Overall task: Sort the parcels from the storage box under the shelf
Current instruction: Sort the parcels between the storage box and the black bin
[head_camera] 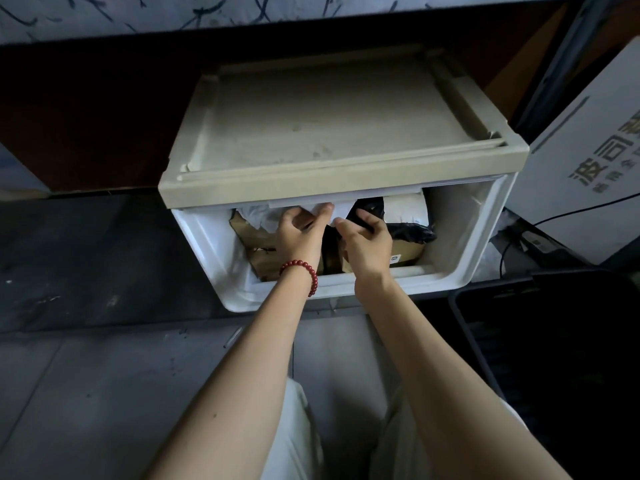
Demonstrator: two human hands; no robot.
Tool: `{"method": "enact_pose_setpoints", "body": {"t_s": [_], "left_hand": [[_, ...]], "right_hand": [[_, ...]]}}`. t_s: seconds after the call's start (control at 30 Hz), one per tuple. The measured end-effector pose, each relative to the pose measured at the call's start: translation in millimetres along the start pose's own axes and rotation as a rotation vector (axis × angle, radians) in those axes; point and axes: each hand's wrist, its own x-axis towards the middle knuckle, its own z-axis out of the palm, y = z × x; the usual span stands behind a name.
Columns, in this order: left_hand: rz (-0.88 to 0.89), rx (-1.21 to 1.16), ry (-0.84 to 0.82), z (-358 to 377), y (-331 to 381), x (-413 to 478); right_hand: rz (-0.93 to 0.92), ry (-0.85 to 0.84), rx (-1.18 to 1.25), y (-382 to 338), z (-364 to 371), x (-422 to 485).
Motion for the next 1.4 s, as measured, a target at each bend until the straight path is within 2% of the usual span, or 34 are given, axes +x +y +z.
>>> {"method": "enact_pose_setpoints", "body": {"t_s": [0.17,0.43,0.53,0.67,0.77,0.97,1.07,1.27,1.33,1.4], "left_hand": [[0.004,-0.011,-0.028,2,0,-4],[-0.105,-0.012,-0.131,-24,8,-21],[-0.15,-0.111,-0.052,-37,16,-23],[-0.225,-0.268,0.006,-51,24,-27],[-0.257,-0.267,-0.053,-53,27,-39],[-0.23,-0.272,0.054,-57,32,-60],[-0.244,-0.169,0.069,-62,28,-67],[-0.122,0.064,0.059,-84,27,-88],[-0.09,0.137,0.066,-93,27,-96],[-0.065,0.174,0.074,-99,28,-105]], "right_hand": [[0.042,0.01,0.025,1,-6,-5],[0.062,0.002,0.053,-3,-12,-16],[0.123,-0.05,-0.005,-7,-16,-24],[0.161,0.005,0.013,-10,-18,-35],[0.122,0.052,0.019,-13,-17,-44],[0.154,0.047,-0.059,-13,-14,-70],[0.176,0.088,-0.042,-15,-21,-75],[0.158,0.188,-0.057,-27,-57,-80],[0.127,0.152,-0.064,-32,-71,-83],[0.094,0.075,-0.177,-36,-85,-88]]}}
